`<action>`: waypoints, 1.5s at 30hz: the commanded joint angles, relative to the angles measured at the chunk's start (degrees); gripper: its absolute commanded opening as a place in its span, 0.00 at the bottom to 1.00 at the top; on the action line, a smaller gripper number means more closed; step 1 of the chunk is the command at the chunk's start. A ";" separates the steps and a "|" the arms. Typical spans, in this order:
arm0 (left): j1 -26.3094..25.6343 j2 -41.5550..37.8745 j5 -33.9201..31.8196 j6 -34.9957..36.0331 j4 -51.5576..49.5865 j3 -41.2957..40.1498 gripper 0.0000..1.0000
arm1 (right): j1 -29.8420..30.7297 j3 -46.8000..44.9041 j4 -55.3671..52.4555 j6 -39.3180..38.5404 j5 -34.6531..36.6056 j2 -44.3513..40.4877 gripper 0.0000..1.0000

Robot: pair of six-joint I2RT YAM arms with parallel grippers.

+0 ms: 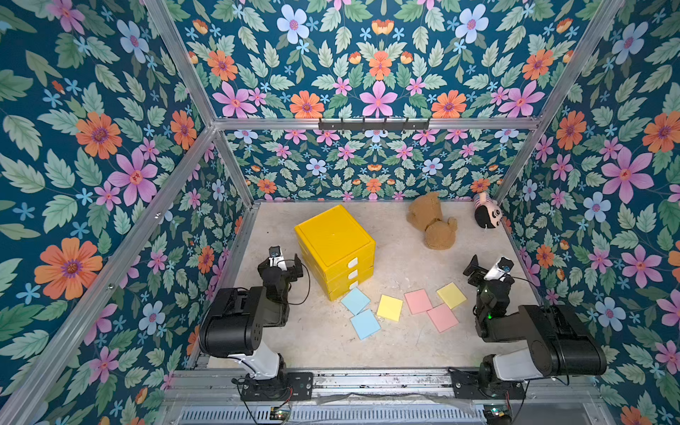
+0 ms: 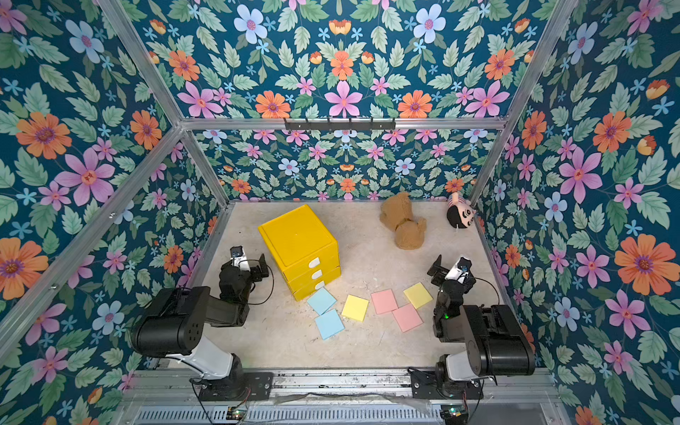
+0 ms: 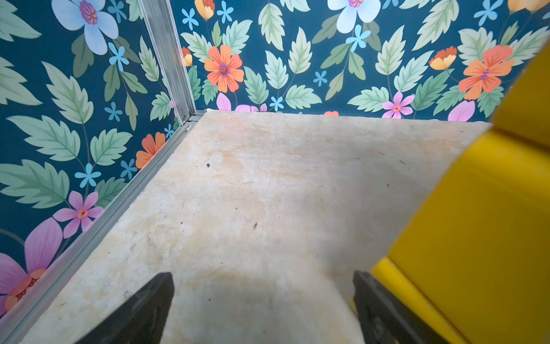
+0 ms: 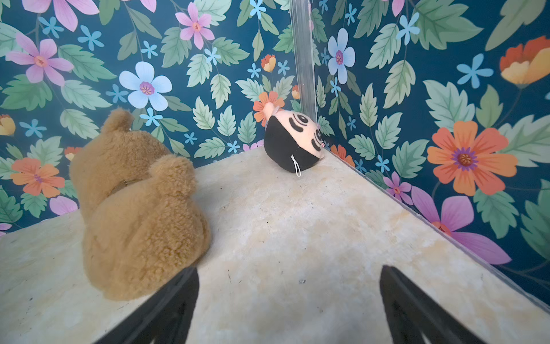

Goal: Please put the sticky notes in the drawer by color
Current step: Move the storage box to the center of the board.

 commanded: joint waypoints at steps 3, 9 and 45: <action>0.01 -0.10 0.37 0.07 1.73 0.03 1.00 | -0.04 -0.01 2.51 -0.54 -0.34 0.01 0.99; 0.01 -0.12 0.41 0.07 1.73 0.03 1.00 | 0.00 0.05 2.44 -0.58 -0.43 0.03 0.99; -8.56 -37.20 -5.38 -12.77 -45.57 7.80 1.00 | 0.10 0.45 -42.63 8.12 -10.08 -53.74 0.99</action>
